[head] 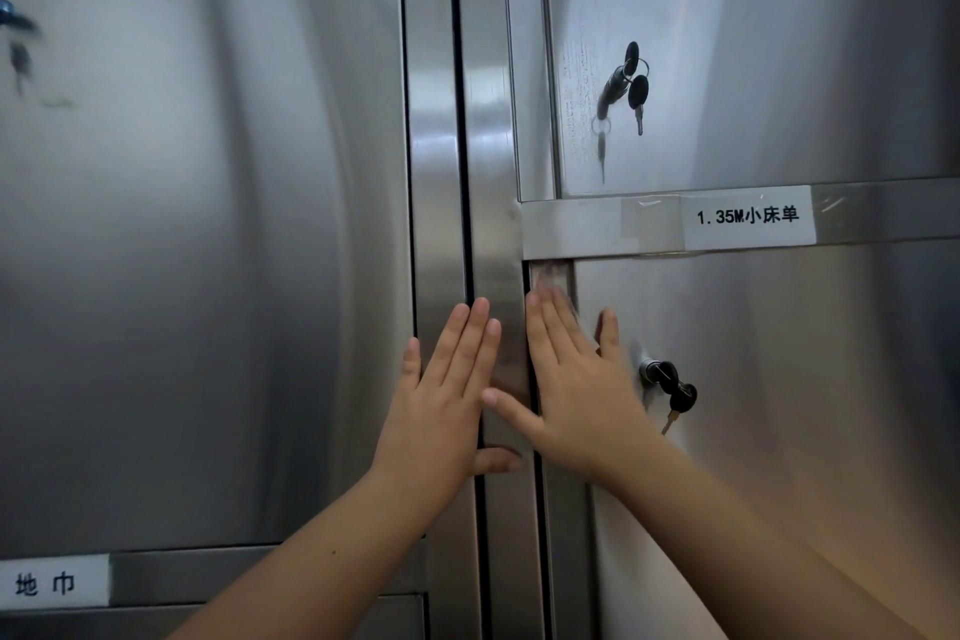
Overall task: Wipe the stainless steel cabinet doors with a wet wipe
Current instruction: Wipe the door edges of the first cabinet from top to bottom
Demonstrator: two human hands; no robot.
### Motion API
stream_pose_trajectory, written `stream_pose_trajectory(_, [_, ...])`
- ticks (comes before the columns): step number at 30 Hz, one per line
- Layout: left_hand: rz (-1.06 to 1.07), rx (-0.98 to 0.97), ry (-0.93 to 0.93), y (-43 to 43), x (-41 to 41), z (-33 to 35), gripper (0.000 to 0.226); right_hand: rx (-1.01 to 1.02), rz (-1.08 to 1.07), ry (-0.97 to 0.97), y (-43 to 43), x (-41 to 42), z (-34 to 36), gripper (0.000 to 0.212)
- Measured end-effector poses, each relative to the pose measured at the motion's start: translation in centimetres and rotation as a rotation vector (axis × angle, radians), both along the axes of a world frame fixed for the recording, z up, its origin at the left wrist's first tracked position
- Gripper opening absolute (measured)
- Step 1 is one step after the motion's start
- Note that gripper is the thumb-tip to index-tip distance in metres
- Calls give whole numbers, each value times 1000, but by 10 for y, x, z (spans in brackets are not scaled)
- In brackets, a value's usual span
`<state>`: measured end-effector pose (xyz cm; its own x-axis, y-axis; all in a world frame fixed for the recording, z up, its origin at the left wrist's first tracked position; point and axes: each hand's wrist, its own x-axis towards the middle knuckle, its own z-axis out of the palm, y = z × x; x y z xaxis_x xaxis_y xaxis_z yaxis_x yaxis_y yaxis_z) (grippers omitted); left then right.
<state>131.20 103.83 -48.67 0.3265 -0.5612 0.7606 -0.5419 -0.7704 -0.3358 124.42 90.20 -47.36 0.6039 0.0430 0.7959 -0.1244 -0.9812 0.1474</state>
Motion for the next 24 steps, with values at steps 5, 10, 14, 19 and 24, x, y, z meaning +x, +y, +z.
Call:
stream_pose_trajectory(5, [42, 34, 44, 1, 2, 0, 119, 5, 23, 35, -2, -4, -5, 90])
stream_pose_trajectory(10, [45, 35, 27, 1, 1, 0, 121, 30, 10, 11, 0, 0, 20, 98])
stream_pose_trajectory(14, [30, 37, 22, 2, 2, 0, 118, 33, 36, 31, -1, -3, -6, 89])
stream_pose_trajectory(19, [45, 50, -29, 3, 3, -1, 125, 26, 19, 105, -1, -10, -40, 87])
stream_pose_trajectory(24, [-5, 45, 0, 5, 3, -1, 118, 32, 37, 93, -2, -10, -23, 87])
